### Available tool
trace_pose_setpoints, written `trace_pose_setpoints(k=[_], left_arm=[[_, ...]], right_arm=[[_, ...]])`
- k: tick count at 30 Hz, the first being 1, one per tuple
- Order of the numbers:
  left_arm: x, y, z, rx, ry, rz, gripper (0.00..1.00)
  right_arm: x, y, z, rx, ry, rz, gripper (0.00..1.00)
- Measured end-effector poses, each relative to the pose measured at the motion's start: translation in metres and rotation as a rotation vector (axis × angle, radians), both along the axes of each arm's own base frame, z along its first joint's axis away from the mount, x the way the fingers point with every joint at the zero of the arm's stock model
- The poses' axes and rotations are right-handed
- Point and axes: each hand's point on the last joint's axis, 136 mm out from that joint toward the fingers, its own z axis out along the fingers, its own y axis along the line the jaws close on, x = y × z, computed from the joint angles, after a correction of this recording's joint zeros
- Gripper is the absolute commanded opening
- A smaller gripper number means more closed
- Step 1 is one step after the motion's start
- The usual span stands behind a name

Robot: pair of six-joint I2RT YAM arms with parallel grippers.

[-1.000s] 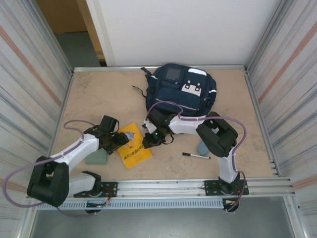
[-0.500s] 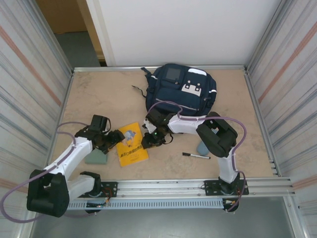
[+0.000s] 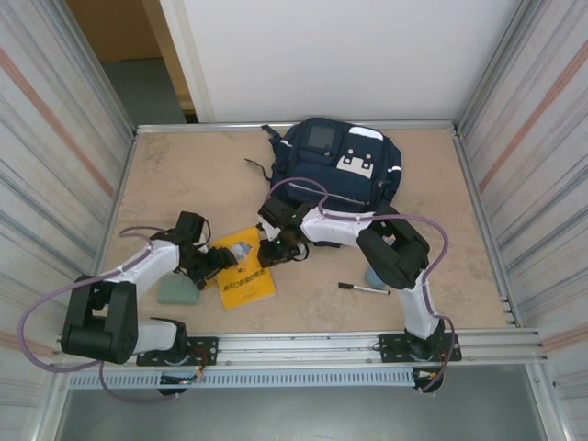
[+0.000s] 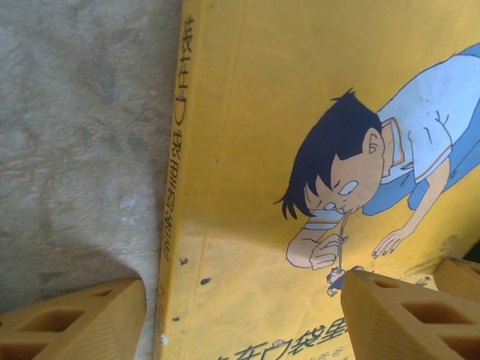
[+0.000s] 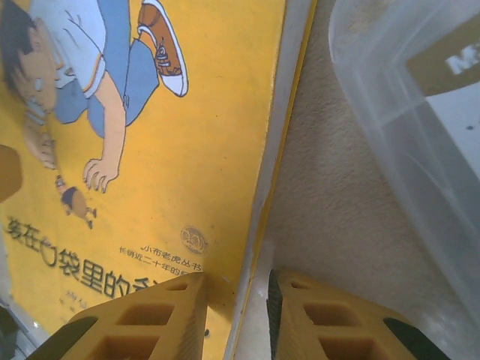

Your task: Pack the student bag

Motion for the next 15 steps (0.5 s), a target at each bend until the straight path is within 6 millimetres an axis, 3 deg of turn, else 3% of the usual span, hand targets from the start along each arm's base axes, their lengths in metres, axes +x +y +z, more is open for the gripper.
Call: trace_pose_setpoints(k=[6, 7, 15], left_arm=[[0.002, -0.009, 0.004, -0.038, -0.01, -0.029, 0.7], [0.002, -0.011, 0.005, -0.048, -0.013, -0.035, 0.76], [-0.005, -0.034, 0.021, -0.117, -0.044, -0.11, 0.75]], right_arm=[[0.0, 0.002, 0.001, 0.007, -0.002, 0.005, 0.22], [0.001, 0.001, 0.0, 0.01, 0.004, 0.002, 0.22], [0.013, -0.01, 0.0, 0.08, 0.091, -0.049, 0.22]])
